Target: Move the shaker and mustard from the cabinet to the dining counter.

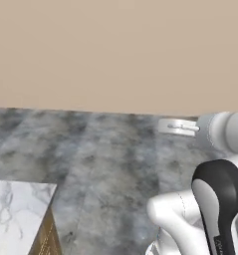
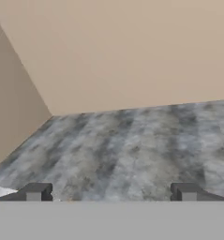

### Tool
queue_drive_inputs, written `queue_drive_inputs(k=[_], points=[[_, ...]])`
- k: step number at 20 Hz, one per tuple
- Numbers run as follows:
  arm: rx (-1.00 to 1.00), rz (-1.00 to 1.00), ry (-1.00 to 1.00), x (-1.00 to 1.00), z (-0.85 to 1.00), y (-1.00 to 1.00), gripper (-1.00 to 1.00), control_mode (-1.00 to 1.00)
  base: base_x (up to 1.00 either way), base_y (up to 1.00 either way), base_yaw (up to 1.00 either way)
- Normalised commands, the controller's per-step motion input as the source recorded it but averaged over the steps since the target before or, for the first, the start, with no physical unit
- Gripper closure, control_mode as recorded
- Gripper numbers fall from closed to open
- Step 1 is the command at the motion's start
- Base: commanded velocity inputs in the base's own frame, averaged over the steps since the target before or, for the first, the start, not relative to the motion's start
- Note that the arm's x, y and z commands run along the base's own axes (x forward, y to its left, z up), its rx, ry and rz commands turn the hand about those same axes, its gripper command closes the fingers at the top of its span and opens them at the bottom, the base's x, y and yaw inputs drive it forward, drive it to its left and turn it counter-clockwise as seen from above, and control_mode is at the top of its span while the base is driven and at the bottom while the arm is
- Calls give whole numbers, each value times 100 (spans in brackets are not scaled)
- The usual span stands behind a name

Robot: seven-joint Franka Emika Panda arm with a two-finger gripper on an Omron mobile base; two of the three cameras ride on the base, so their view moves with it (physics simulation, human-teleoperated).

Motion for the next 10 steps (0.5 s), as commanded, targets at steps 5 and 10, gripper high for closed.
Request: queue_drive_inputs(k=[5,10], points=[[0,0,0,0,0,0,-100,100,0,0,-100],[0,0,0,0,0,0,-100,100,0,-22,-93]])
